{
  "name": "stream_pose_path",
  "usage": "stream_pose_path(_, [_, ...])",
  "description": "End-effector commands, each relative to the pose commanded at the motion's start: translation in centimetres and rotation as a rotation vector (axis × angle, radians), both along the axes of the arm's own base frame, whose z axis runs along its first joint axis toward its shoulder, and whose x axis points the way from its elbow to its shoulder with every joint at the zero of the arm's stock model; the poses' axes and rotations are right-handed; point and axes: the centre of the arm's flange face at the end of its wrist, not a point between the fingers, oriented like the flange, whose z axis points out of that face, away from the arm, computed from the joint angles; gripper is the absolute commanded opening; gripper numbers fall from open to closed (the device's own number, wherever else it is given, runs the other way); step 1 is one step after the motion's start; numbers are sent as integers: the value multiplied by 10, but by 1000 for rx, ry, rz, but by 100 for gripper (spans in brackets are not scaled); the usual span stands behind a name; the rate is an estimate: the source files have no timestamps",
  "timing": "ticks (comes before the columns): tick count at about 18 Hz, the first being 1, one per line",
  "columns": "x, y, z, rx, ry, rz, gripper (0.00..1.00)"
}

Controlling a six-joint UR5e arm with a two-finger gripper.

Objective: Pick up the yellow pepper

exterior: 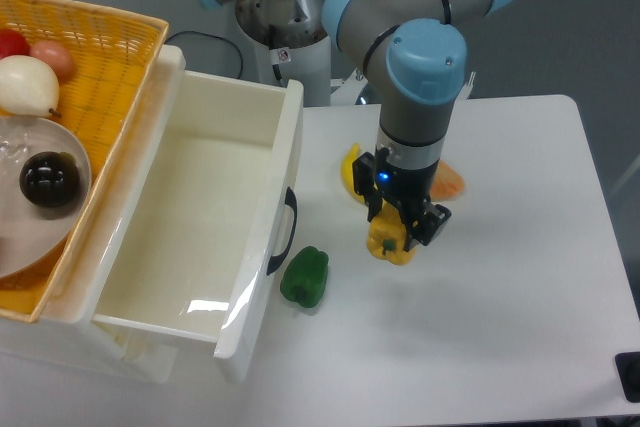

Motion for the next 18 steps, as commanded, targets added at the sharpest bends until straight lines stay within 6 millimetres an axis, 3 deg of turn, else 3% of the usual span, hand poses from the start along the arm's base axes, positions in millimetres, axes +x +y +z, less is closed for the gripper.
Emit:
stream_pose_path(3, [8,5,-4,-109,68,-36,36])
stream_pose_path(18, [7,0,-7,-117,60,-60,37])
